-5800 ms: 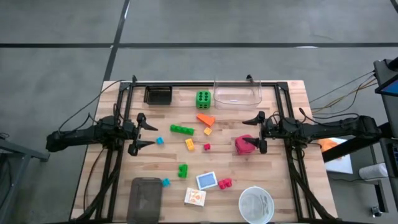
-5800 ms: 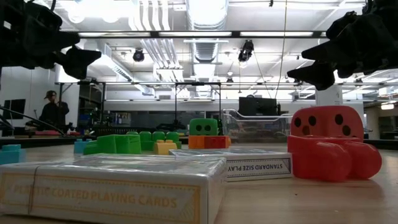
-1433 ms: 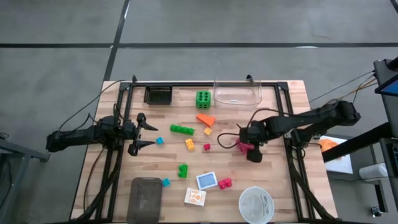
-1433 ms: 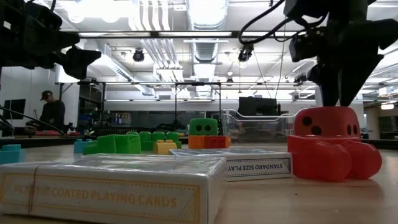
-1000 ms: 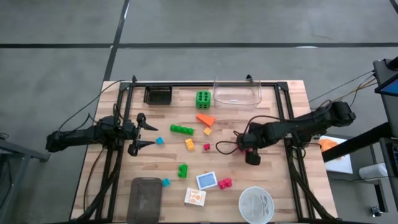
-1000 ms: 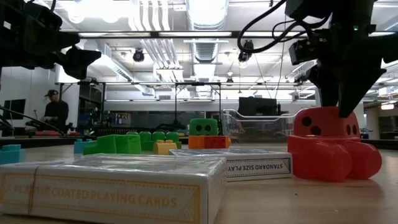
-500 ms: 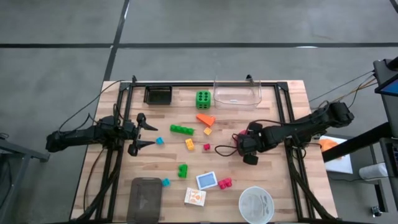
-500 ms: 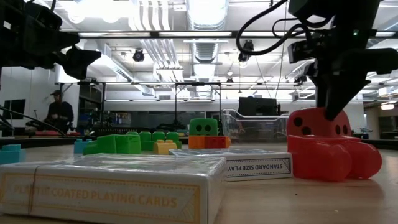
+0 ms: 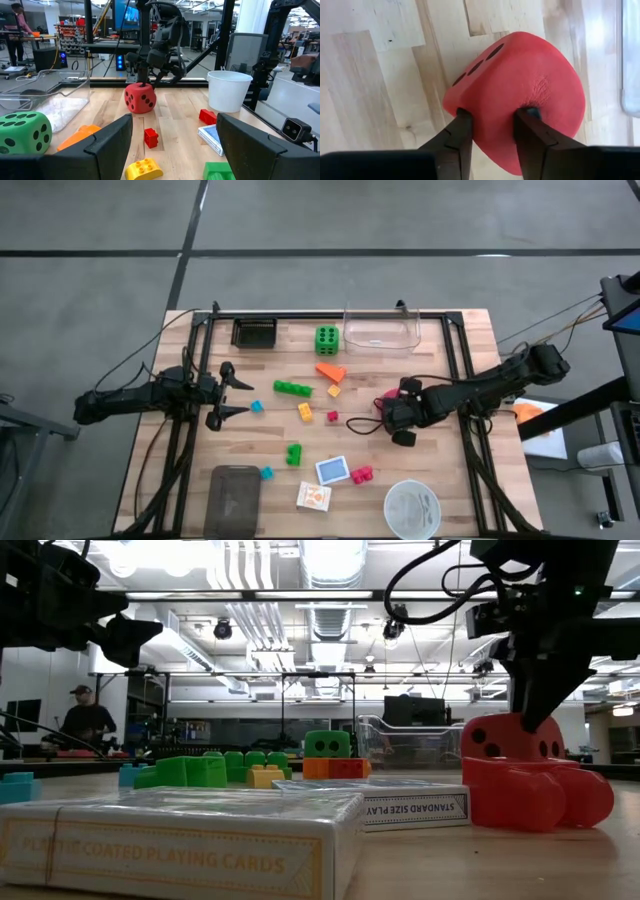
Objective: Pick & Place Toys
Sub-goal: Put the red die into the gray bin
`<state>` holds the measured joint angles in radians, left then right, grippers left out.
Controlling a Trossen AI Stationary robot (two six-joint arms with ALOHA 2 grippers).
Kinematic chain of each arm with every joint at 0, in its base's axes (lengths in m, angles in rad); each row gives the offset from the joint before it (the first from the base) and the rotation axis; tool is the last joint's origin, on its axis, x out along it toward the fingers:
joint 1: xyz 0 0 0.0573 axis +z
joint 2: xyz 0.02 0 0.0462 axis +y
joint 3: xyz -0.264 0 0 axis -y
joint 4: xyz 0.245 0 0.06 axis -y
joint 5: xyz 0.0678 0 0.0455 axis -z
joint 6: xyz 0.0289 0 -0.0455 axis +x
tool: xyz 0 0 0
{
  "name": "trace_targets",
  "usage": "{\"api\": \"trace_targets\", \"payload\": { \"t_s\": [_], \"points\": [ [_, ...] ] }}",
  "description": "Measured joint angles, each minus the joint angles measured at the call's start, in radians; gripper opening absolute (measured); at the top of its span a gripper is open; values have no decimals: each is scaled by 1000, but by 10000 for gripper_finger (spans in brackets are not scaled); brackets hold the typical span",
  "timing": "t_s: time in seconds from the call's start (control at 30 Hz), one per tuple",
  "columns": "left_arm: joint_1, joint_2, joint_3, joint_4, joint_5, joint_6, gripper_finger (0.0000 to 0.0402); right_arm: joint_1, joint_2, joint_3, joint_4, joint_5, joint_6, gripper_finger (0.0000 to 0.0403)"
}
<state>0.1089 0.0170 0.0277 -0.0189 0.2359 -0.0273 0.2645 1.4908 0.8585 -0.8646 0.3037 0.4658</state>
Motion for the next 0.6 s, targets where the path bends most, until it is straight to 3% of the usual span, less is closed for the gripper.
{"api": "trace_targets", "payload": {
  "t_s": [0.1, 0.3, 0.6],
  "points": [
    [0, 0, 0, 0, 0, 0, 290, 7, -43, -6, 22, 4, 12, 100],
    [0, 0, 0, 0, 0, 0, 290, 14, -163, -53, 158, 19, 17, 15],
    [0, 0, 0, 0, 0, 0, 290, 15, -324, -292, 471, 48, 10, 14]
  ]
}}
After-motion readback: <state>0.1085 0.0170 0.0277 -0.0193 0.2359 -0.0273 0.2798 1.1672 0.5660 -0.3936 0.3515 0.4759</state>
